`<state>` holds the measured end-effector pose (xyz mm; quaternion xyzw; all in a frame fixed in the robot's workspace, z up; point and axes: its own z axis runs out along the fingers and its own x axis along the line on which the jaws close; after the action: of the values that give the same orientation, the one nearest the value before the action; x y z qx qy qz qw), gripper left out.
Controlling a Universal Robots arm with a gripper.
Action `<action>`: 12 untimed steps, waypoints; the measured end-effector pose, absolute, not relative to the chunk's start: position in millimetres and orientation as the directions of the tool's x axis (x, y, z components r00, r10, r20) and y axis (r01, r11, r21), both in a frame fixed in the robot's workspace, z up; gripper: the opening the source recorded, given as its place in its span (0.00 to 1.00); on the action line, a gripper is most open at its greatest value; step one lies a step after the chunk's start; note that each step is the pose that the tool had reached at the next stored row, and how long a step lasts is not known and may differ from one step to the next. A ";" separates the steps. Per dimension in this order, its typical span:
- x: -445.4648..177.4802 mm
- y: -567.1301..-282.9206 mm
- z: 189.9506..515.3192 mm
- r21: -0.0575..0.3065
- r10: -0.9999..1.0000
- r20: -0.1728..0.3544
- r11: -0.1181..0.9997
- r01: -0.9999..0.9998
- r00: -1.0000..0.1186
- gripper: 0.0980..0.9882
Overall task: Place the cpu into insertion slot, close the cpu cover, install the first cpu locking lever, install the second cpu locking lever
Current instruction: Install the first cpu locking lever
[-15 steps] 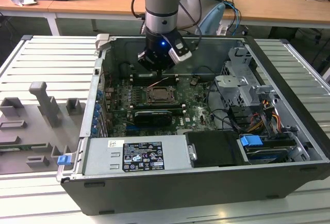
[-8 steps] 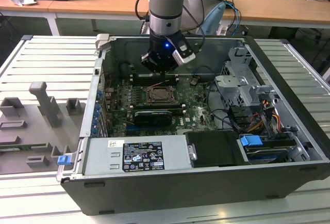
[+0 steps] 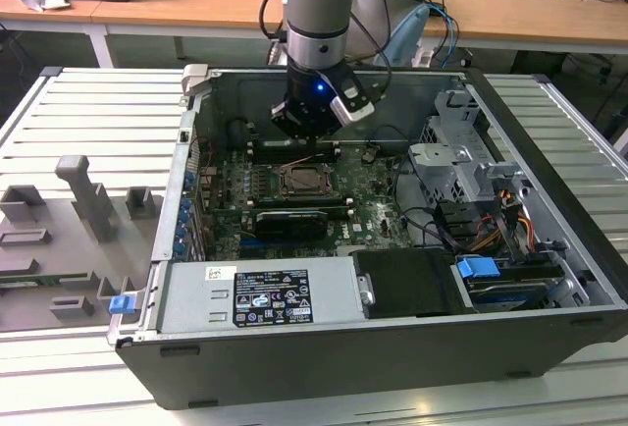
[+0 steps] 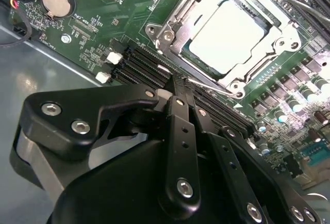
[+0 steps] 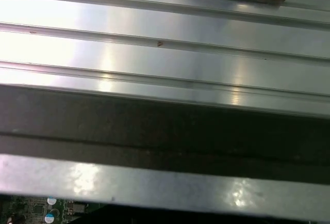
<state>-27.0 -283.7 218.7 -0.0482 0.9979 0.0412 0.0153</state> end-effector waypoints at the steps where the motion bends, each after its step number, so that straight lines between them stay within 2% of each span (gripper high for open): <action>1: -26.3 -283.7 218.0 0.081 -0.095 -0.034 0.992 -0.097 -0.995 0.01; 12: -19.9 -283.5 210.3 0.081 -0.093 -0.035 0.992 -0.095 -0.995 0.01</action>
<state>-19.9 -283.5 210.3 -0.0471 0.9979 0.0412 0.0153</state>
